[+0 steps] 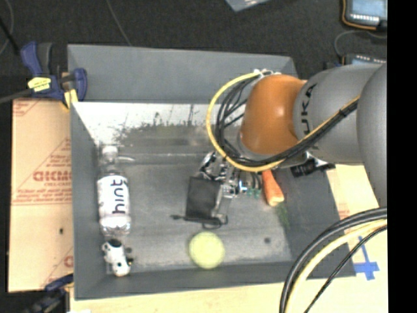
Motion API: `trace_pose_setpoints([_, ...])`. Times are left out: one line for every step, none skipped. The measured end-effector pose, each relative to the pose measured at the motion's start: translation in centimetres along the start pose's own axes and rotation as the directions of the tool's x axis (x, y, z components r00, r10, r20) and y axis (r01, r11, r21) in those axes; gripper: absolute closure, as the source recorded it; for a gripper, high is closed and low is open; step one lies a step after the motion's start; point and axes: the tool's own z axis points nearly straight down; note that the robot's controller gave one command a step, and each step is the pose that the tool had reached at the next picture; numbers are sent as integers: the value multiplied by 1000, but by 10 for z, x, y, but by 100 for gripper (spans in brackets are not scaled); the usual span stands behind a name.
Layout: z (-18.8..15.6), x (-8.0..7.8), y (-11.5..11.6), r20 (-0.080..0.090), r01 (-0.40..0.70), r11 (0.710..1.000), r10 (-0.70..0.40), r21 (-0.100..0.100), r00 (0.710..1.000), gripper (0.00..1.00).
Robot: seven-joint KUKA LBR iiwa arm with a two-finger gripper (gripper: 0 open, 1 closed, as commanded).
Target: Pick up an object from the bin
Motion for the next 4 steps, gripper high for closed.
trace_pose_setpoints([58, 22, 13, -10, -10, 1000, 10, 3, 1000, 0])
trace_pose_setpoints([59, 22, 6, 0, -155, 988, 155, -1, 988, 100])
trace_pose_setpoints([59, 21, 6, 0, -155, 988, 155, -1, 988, 100])
trace_pose_setpoints([55, 22, 6, 0, -154, 988, 154, -1, 988, 100])
